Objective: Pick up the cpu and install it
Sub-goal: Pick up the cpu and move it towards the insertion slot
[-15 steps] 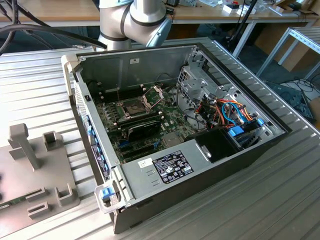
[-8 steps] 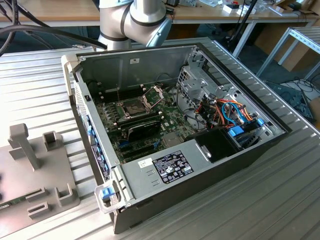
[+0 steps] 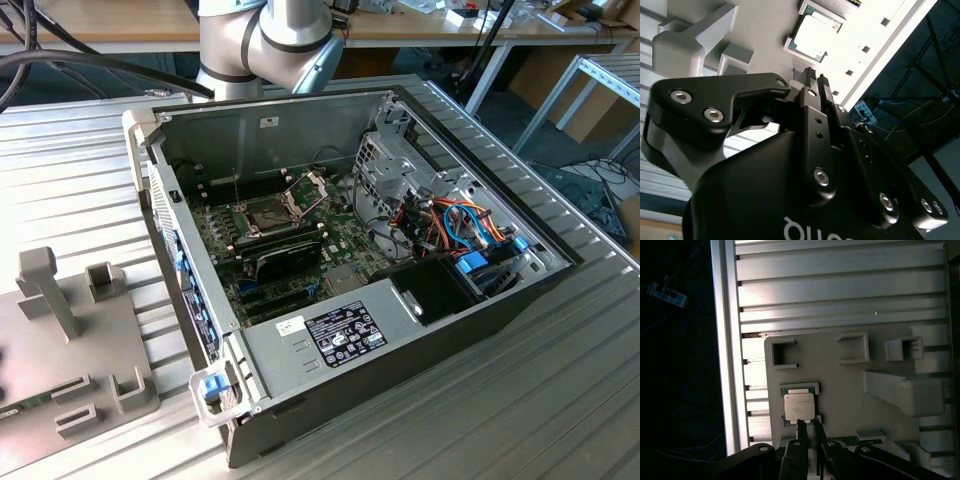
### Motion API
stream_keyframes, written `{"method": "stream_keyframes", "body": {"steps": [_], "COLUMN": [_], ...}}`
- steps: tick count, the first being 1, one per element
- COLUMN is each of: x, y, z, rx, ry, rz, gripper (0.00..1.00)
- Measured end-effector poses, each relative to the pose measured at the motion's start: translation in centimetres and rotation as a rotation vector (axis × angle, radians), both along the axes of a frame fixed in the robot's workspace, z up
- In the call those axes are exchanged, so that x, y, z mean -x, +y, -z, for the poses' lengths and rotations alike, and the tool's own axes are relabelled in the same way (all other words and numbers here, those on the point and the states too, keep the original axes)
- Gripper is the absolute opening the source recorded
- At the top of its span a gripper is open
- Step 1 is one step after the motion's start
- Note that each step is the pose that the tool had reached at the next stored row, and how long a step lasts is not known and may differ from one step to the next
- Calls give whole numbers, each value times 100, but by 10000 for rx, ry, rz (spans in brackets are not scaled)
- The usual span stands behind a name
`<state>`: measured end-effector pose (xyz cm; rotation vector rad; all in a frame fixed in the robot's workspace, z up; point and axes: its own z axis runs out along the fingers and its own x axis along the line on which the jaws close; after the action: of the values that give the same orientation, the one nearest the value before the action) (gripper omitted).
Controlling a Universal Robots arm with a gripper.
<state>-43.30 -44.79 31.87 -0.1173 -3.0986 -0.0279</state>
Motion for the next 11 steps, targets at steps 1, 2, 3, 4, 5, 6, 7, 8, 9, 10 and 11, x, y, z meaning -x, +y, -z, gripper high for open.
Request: {"method": "stream_keyframes", "body": {"steps": [1, 2, 3, 4, 5, 6, 7, 8, 9, 10, 11], "x": [0, 0, 0, 0, 0, 0, 0, 0, 0, 0, 0], "y": [0, 0, 0, 0, 0, -1, -1, -1, -1, -1, -1], "z": [0, 0, 0, 0, 0, 0, 0, 0, 0, 0, 0], "rx": [0, 0, 0, 0, 0, 0, 0, 0, 0, 0, 0], "ry": [0, 0, 0, 0, 0, 0, 0, 0, 0, 0, 0], "rz": [0, 0, 0, 0, 0, 0, 0, 0, 0, 0, 0], "gripper": [23, 29, 36, 42, 47, 47, 47, 54, 54, 54, 54]}}
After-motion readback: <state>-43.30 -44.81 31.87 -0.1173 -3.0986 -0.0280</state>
